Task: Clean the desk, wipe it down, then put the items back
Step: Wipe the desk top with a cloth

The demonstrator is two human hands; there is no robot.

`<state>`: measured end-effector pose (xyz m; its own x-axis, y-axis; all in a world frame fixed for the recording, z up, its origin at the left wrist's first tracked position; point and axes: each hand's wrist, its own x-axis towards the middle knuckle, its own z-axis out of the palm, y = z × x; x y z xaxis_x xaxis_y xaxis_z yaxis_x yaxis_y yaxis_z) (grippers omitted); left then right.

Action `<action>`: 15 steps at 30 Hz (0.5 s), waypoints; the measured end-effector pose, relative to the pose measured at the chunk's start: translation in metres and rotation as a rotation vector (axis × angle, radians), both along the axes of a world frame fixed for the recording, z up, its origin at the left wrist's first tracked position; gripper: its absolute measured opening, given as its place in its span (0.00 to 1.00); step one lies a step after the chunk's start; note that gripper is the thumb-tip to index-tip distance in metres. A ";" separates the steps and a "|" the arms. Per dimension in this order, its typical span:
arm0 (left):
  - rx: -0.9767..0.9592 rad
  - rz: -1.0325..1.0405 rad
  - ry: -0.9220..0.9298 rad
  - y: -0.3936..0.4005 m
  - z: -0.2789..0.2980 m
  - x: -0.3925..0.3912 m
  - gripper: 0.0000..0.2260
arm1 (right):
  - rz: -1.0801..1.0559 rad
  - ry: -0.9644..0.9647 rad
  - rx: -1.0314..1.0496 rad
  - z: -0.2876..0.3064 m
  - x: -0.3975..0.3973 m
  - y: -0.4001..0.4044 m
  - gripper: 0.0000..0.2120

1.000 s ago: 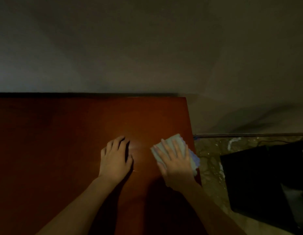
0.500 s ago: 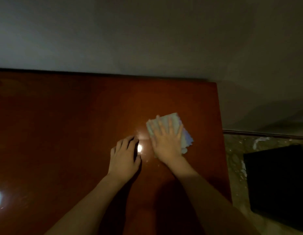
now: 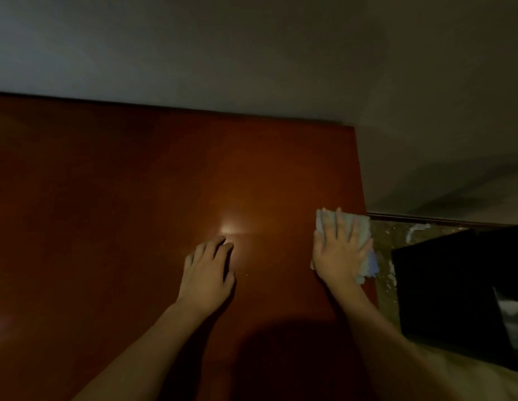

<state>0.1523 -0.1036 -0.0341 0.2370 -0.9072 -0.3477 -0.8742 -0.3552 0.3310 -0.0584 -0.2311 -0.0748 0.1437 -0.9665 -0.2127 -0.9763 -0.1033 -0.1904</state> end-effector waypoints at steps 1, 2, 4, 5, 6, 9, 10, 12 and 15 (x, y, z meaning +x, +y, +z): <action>0.006 -0.003 -0.006 0.008 0.000 0.003 0.25 | -0.067 -0.012 0.017 0.000 0.018 -0.001 0.24; 0.009 -0.001 -0.006 0.013 0.000 0.004 0.25 | -0.077 -0.013 0.031 0.003 0.034 -0.002 0.25; 0.009 0.014 -0.007 0.025 0.001 0.009 0.25 | 0.069 -0.001 0.055 0.003 0.067 0.013 0.25; 0.007 0.027 -0.008 0.031 0.001 0.012 0.25 | 0.161 0.022 0.045 0.002 0.081 0.028 0.25; 0.006 0.041 -0.011 0.037 0.001 0.014 0.25 | 0.248 0.031 0.005 0.001 0.090 0.046 0.25; 0.006 0.062 -0.022 0.052 0.002 0.017 0.25 | 0.471 0.018 -0.018 0.000 0.088 0.112 0.24; 0.012 0.057 -0.027 0.056 0.003 0.016 0.25 | 0.550 0.023 -0.013 -0.001 0.076 0.131 0.24; 0.032 0.043 -0.035 0.066 0.004 0.015 0.25 | 0.664 0.045 -0.021 -0.001 0.037 0.157 0.25; 0.056 0.014 -0.027 0.081 0.007 0.013 0.25 | 0.550 0.074 -0.047 -0.005 -0.029 0.167 0.23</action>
